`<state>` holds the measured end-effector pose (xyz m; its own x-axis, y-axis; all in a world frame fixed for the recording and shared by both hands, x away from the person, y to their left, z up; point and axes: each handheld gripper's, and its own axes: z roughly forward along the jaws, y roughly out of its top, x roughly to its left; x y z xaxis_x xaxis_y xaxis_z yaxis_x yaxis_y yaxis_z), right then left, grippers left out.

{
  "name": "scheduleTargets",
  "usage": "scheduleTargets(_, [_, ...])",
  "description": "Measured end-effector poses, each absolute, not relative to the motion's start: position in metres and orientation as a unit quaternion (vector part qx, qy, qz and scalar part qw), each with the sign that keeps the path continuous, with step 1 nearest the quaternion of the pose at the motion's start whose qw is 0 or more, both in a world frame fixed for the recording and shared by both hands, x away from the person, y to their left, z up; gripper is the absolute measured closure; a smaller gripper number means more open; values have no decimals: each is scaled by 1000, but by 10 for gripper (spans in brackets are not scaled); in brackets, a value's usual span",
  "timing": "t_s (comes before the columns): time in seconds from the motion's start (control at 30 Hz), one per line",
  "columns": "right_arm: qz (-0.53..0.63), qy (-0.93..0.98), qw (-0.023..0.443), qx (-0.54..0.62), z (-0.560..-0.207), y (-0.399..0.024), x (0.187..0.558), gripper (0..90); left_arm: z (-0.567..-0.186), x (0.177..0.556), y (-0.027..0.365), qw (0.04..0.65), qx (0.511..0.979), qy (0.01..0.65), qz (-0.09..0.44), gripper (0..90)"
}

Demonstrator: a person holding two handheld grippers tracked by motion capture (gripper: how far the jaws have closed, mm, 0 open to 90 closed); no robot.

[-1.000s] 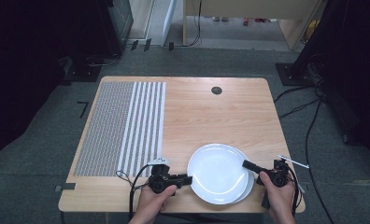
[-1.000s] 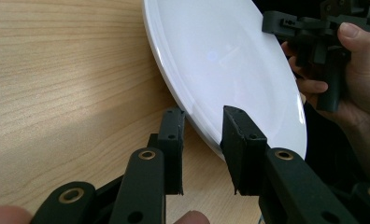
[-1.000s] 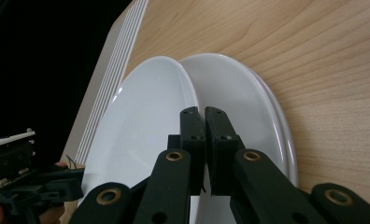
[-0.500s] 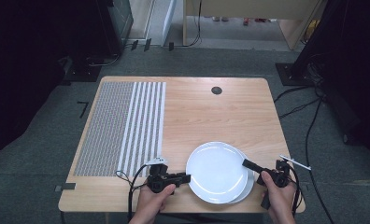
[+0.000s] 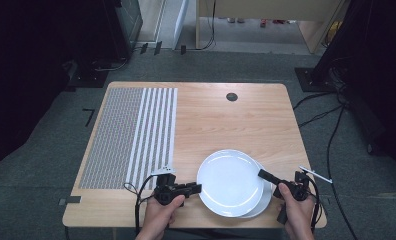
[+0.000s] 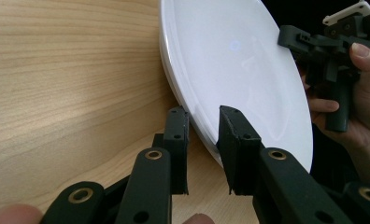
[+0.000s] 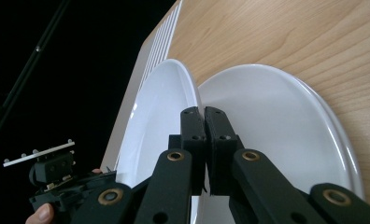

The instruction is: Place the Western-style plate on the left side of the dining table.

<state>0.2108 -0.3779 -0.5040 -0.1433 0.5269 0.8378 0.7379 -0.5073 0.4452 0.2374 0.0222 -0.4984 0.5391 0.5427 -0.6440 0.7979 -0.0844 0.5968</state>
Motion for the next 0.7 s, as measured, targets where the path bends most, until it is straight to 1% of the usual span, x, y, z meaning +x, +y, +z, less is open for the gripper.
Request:
scheduleTargets(0.2, [-586,-479,96,-647,-501,-372,213,891,-491,240,28,502,720,463,-125,757])
scheduleTargets(0.27, [-590,-478,89,-645,-499,-369,215,891,-485,240,32,504,716,468,-119,758])
scheduleTargets(0.47, [-594,-474,96,-642,-492,-358,222,890,-473,243,41,506,717,469,-101,757])
scheduleTargets(0.7, [-600,-479,97,-633,-479,-328,237,891,-461,250,74,512,707,481,-86,758])
